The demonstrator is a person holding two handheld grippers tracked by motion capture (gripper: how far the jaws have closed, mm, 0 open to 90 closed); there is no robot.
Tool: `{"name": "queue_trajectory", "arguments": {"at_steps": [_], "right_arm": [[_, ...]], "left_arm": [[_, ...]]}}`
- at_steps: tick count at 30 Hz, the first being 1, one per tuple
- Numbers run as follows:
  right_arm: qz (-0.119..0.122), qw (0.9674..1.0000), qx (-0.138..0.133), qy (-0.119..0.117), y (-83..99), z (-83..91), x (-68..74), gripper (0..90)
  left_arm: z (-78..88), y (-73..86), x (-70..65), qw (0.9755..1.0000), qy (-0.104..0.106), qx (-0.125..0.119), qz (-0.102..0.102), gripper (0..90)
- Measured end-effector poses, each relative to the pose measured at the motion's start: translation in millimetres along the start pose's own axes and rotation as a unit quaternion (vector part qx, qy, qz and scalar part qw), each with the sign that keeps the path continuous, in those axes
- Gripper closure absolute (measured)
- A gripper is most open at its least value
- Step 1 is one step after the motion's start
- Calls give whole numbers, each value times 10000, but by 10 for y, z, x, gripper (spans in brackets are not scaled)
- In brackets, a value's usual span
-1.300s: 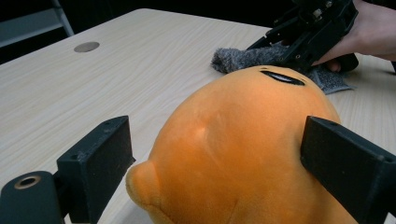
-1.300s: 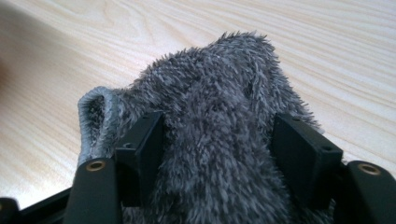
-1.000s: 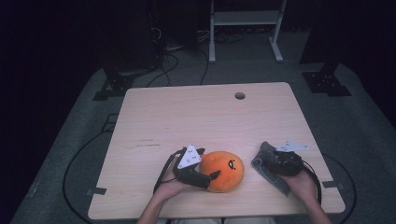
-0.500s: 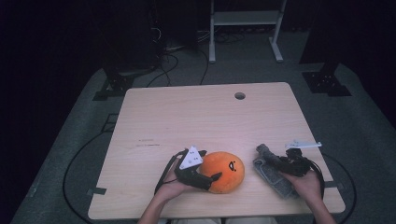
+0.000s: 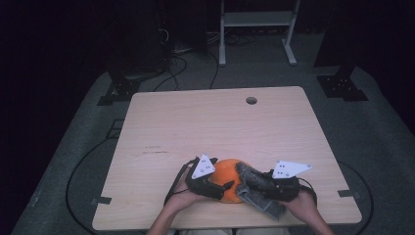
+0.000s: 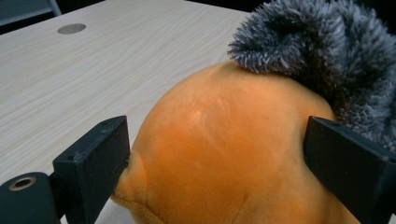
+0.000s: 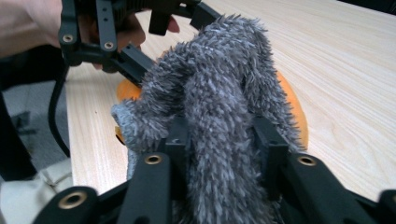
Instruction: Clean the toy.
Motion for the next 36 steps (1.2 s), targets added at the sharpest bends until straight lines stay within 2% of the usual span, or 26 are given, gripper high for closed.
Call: {"name": "queue_trajectory", "arguments": {"at_steps": [5, 6, 7, 8, 9, 10, 12, 14, 15, 21, 23, 26, 29, 31, 32, 35, 36], "right_arm": [[-47, 10000, -67, -18, 27, 18, -15, 622], [17, 9999, -31, 111, 8, 16, 20, 627], [17, 9999, -31, 111, 8, 16, 20, 627], [6, 9995, 61, 302, -18, 8, 72, 642], [6, 9995, 61, 302, -18, 8, 72, 642], [-15, 9986, 226, 486, -55, -3, 122, 676], [6, 9980, 267, 580, -76, -11, 144, 691], [90, 9968, 329, 723, -108, -37, 202, 711], [90, 9968, 329, 723, -108, -37, 202, 711], [-67, 9972, 367, 644, -111, -34, 166, 712], [-1, 9968, 383, 696, -101, -28, 172, 709], [129, 9961, 382, 785, -98, -40, 203, 713], [128, 9958, 403, 815, -109, -41, 200, 724], [145, 9946, 428, 932, -119, -26, 183, 730], [194, 9922, 485, 1136, -106, -4, 151, 735], [88, 9911, 519, 1223, -79, 24, 101, 740], [20, 9903, 539, 1279, -83, 37, 111, 744]], "left_arm": [[1, 0, -15, 10000, -24, -16, -48, 75], [3, 0, -11, 10000, -16, -4, -35, 75], [4, 0, -8, 10000, -2, 2, -33, 75], [6, -3, -7, 10000, 11, 13, -34, 74], [11, -6, -4, 10000, 44, 26, -22, 74], [19, -11, -5, 10000, 89, 33, 14, 67], [44, -23, 11, 9997, 186, 91, 160, 67], [69, -15, 29, 9995, 258, 107, 124, 67], [72, -7, 30, 9995, 267, 101, 97, 67], [18, 31, 5, 9999, 99, -19, 67, 69], [5, 26, -22, 10000, 61, -23, 6, 69], [18, 22, -6, 9999, 103, 29, 52, 70], [24, 19, 6, 9999, 115, 44, 39, 88], [19, 16, 28, 9998, 76, 33, 153, 106], [15, 24, 50, 9997, 58, 19, 219, 119], [4, 28, 59, 9997, 28, 15, 247, 133], [-23, 21, 49, 9998, -58, 43, 204, 152]]}}
Point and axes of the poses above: each handheld gripper's, and its own axes: z roughly backward along the jaws, y roughly out of its underside, x roughly to its left, the point moved 2 cm from there along -z, roughly forward along the jaws, and after that the axes turned 9 degrees about -x, right-handed, at the moved point
